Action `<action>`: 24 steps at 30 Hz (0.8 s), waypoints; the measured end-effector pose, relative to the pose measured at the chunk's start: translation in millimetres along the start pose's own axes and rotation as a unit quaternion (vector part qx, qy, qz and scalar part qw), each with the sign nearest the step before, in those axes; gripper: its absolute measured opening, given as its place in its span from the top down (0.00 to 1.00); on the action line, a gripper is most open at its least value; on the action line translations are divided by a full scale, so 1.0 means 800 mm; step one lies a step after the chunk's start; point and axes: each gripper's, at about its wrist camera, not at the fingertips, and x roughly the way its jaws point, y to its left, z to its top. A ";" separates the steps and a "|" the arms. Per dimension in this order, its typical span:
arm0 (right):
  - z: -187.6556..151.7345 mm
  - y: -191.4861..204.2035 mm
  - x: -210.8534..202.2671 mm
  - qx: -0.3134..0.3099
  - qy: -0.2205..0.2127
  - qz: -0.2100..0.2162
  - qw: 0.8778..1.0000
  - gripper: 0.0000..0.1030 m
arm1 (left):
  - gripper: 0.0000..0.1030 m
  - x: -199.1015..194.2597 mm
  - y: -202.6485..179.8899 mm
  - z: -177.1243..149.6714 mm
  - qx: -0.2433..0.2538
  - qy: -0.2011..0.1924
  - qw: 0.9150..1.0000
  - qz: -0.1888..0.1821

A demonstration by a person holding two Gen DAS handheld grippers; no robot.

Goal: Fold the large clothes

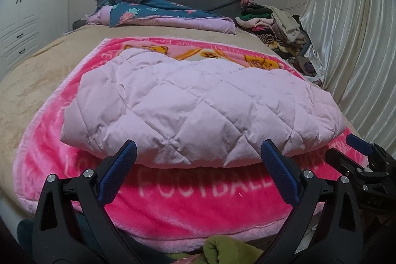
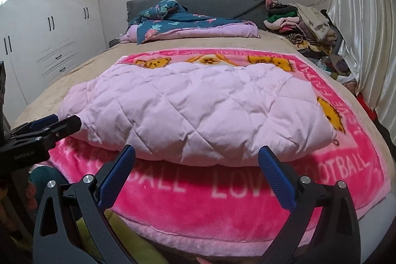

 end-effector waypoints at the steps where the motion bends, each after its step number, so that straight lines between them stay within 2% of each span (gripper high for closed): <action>1: -0.001 0.000 0.002 -0.002 0.000 -0.001 1.000 0.04 | 0.09 0.001 0.001 -0.001 -0.002 0.001 1.000 0.001; 8: -0.006 0.007 0.004 -0.012 -0.005 0.009 1.000 0.04 | 0.09 0.010 0.005 -0.004 -0.010 0.013 1.000 0.006; 24: 0.000 0.010 -0.004 -0.015 -0.012 0.011 1.000 0.04 | 0.09 0.009 0.005 -0.002 -0.011 0.012 1.000 0.009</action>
